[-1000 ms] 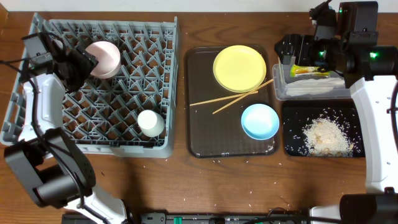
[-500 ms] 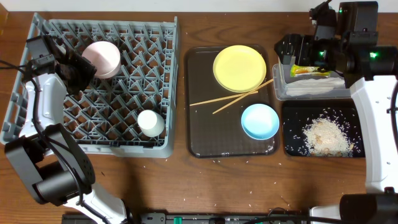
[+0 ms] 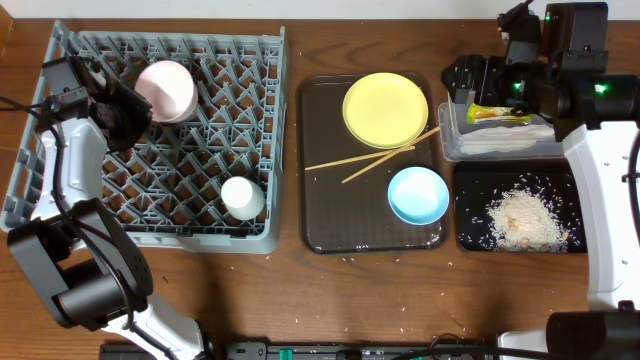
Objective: Sort waste into correct bins and load items into the dishwasher
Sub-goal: 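Lower the pink bowl upright at the rack's back edge and release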
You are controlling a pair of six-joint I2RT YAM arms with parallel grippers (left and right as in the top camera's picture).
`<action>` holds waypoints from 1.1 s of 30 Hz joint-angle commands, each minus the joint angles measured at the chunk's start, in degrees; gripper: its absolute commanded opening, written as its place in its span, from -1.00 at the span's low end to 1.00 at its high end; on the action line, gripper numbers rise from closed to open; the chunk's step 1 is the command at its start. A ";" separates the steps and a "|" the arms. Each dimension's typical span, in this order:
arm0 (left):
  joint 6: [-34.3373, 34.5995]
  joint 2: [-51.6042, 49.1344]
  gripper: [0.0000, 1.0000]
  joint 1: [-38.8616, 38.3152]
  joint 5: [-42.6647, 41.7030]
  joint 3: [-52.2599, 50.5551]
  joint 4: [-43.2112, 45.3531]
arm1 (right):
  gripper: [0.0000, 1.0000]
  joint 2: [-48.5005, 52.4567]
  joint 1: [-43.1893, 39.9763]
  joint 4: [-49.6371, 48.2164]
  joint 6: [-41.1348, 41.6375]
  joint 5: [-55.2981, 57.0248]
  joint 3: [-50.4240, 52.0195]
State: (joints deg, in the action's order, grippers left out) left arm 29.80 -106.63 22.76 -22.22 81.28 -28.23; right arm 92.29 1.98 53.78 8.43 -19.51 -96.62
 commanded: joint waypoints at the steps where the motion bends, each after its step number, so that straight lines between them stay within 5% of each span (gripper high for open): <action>1: -0.42 1.22 -0.85 -0.20 -2.03 -0.37 0.81 | 0.99 -0.52 -0.42 0.02 -0.81 0.00 -0.07; 8: -4.68 7.56 -0.85 -4.15 5.31 -0.37 0.85 | 0.98 -0.52 -0.42 0.02 -0.81 0.00 -0.07; 15: -11.34 11.63 -0.85 -17.86 36.41 -0.37 0.90 | 0.99 -0.52 -0.42 0.02 -0.81 0.00 -0.07; 23: -17.00 11.37 -0.85 -29.27 60.85 -0.37 3.69 | 0.98 -0.52 -0.42 0.02 -0.81 0.02 -0.07; 33: -27.06 7.87 -0.85 -36.20 75.06 -0.37 8.48 | 0.99 -0.52 -0.42 0.02 -0.81 0.00 -0.07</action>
State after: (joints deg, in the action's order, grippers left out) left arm 8.73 -96.09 -11.60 43.18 80.97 -21.23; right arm 92.29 1.98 53.78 8.43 -19.49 -96.62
